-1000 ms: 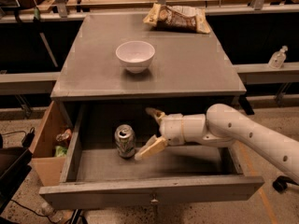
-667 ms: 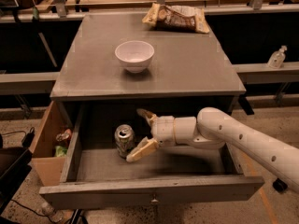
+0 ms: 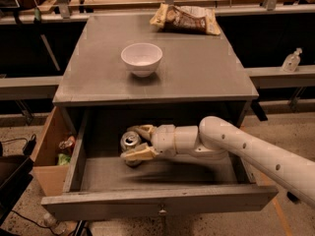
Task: Pick 7up can from top drawer and place on counter
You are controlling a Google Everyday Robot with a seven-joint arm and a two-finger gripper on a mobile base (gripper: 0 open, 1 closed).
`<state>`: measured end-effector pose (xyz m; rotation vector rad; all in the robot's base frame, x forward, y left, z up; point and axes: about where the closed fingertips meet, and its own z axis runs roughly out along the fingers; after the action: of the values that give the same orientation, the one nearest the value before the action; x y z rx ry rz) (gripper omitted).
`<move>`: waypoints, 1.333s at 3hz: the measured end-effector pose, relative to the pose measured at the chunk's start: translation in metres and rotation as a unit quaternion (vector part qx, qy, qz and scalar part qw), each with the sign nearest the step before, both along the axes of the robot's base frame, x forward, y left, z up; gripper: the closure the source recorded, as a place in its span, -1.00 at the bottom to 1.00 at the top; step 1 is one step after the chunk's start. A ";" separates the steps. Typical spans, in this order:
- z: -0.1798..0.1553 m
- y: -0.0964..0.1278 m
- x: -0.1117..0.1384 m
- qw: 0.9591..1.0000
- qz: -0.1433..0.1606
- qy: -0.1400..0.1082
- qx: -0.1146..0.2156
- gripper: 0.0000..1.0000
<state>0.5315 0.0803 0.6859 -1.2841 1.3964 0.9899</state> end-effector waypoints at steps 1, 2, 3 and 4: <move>0.000 0.002 -0.001 1.000 0.002 0.000 0.000 0.27; 0.000 0.004 -0.002 1.000 0.004 0.000 0.001 0.76; 0.002 0.006 -0.003 1.000 0.007 0.000 0.002 1.00; 0.025 -0.012 -0.014 1.000 -0.008 -0.016 0.003 1.00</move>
Offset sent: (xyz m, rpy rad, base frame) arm -0.0007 0.0016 0.0001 0.0008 0.0001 0.0030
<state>0.5172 0.0681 0.7108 -1.2766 1.3753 0.9585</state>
